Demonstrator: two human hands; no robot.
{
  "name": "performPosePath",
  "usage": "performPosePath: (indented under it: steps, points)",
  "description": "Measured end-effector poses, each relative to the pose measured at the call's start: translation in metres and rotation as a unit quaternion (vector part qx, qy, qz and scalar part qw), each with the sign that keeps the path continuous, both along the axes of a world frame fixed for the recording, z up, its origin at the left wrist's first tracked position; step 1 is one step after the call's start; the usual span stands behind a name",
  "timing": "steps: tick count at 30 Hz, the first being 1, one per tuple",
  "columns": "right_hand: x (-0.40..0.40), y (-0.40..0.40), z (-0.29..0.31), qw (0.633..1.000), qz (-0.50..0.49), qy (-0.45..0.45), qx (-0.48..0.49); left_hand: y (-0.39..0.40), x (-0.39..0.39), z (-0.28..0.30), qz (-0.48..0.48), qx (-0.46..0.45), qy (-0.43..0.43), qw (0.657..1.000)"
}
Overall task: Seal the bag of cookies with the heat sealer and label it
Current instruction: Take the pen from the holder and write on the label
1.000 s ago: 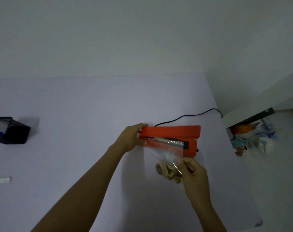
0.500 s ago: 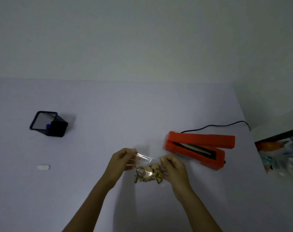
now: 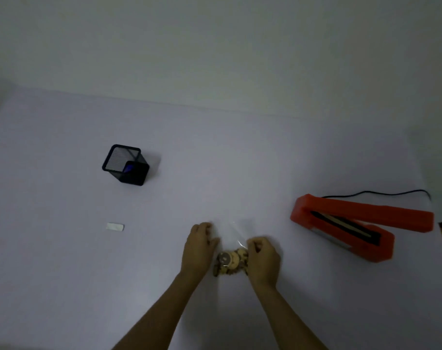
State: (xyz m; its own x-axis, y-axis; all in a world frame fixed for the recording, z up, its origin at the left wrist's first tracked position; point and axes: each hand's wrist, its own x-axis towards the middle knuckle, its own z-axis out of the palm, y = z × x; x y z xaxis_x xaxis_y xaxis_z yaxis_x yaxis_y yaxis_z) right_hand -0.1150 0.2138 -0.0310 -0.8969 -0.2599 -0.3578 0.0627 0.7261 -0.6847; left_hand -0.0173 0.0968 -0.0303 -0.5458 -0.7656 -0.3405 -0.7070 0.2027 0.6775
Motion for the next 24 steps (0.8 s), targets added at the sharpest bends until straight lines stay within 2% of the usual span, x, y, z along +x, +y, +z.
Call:
performPosePath:
  steps: [3, 6, 9, 13, 19, 21, 24]
  points:
    - [0.005, -0.004, -0.002, 0.995, 0.066, 0.06, 0.05, 0.01, 0.012, 0.001, -0.037, -0.1, 0.019, 0.994]
    - [0.013, -0.006, 0.0, 0.981, 0.149, 0.117, 0.038, 0.014, 0.024, -0.009, -0.191, -0.184, 0.029, 0.964]
    - [0.022, -0.002, -0.007, 0.959, 0.243, 0.117, 0.09, 0.012, 0.03, -0.017, -0.284, -0.216, -0.003, 0.934]
    - [0.026, -0.001, -0.007, 0.944, 0.275, 0.111, 0.147, 0.005, 0.031, -0.017, -0.338, -0.223, -0.026, 0.914]
    - [0.028, -0.005, 0.0, 0.943, 0.267, 0.108, 0.165, -0.004, 0.035, -0.006, -0.344, -0.223, -0.028, 0.912]
    - [0.025, -0.02, 0.009, 0.945, 0.271, 0.12, 0.135, -0.015, 0.038, 0.013, -0.301, -0.235, -0.014, 0.924]
    - [0.023, -0.066, 0.03, 0.943, 0.311, 0.103, 0.05, -0.047, 0.05, 0.04, -0.188, -0.282, 0.024, 0.94]
